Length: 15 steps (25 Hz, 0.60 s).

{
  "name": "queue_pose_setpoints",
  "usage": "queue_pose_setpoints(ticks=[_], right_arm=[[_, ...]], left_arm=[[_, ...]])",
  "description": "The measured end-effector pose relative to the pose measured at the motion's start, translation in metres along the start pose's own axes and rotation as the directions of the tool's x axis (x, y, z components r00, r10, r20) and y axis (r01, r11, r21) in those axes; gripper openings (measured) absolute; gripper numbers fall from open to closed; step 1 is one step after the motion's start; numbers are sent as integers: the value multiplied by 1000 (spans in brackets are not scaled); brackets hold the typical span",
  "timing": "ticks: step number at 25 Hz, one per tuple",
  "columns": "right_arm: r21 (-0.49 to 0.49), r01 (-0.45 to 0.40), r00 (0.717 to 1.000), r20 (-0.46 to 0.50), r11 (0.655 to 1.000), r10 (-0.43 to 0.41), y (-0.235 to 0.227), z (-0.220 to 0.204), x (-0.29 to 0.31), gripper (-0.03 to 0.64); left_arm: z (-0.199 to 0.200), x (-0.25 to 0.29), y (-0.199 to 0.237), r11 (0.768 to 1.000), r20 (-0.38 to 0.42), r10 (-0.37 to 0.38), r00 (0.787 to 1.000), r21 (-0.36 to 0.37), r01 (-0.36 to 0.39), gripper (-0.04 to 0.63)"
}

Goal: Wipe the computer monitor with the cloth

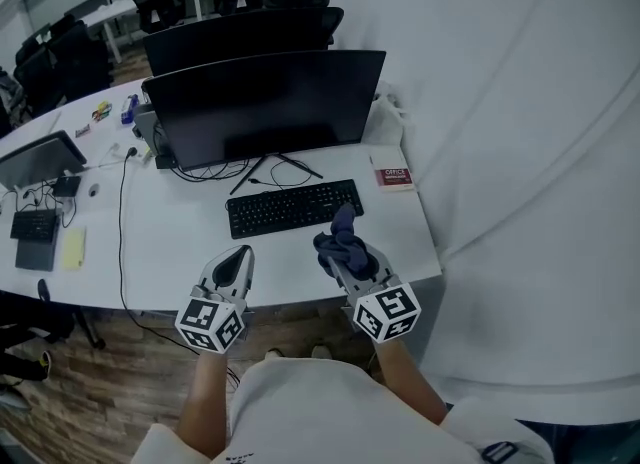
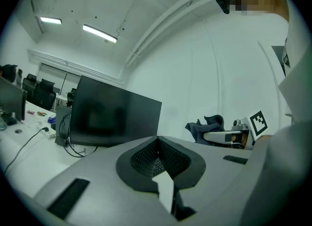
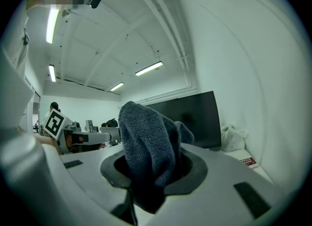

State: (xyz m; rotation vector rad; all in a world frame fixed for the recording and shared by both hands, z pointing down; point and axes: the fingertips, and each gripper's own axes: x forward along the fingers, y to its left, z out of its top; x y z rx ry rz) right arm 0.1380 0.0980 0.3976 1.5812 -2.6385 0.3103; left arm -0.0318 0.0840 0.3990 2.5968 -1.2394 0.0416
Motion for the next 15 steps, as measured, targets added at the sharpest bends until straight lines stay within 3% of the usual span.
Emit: queue_pose_setpoints(ticks=[15], right_arm=[[1,-23,1000,-4,1000,23,-20,-2,-10,135]], left_arm=[[-8,12,-13,999,-19,41,999,4,-41,12]])
